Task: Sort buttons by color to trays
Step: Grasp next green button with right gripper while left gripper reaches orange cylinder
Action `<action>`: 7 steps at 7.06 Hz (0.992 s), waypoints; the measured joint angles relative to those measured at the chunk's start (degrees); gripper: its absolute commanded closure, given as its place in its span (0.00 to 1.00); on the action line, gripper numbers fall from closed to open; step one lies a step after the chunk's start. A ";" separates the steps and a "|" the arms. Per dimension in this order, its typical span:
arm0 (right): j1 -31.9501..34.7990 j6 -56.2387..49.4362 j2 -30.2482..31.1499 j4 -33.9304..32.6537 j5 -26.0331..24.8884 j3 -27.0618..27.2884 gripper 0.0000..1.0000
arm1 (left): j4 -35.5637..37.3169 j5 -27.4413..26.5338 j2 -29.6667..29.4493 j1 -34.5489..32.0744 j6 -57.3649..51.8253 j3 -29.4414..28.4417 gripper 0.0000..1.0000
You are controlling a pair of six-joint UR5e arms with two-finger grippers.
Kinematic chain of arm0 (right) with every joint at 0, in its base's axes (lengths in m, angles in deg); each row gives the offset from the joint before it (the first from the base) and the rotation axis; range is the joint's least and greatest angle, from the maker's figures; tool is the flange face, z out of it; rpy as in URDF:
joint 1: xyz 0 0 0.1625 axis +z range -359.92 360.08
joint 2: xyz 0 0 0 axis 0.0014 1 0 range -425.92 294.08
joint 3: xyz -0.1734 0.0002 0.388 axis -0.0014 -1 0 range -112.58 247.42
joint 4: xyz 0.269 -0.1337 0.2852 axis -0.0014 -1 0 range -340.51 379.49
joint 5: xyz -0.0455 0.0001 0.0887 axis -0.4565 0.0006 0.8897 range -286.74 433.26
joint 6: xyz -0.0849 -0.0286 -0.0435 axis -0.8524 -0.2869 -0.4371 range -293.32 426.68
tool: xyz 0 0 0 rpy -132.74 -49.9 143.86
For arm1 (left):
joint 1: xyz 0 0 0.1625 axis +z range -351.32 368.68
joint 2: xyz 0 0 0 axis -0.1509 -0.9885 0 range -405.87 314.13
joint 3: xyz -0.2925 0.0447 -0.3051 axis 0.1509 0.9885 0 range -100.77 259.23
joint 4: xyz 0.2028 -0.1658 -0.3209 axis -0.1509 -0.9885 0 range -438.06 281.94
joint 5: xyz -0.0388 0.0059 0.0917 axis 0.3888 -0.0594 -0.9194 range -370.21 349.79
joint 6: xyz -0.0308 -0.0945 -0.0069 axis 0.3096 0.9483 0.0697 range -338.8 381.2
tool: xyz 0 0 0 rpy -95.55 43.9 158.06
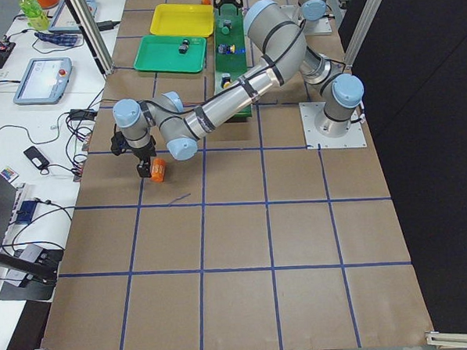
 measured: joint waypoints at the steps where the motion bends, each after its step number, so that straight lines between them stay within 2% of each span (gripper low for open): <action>1: 0.61 0.46 0.00 -0.09 0.02 -0.01 0.02 | -0.20 0.37 -0.57 0.11 0.07 -0.35 0.00; 5: 1.51 1.25 -0.33 -0.33 0.06 0.01 0.05 | -4.89 4.46 -0.73 0.35 2.39 -1.63 0.00; 6: 1.53 1.24 -0.44 -0.32 0.11 0.04 0.11 | -5.09 4.61 -1.11 0.38 3.45 -1.46 0.00; 7: 1.54 1.18 -0.53 -0.30 0.14 0.05 0.36 | -5.05 4.30 -1.56 0.38 3.95 -1.65 0.00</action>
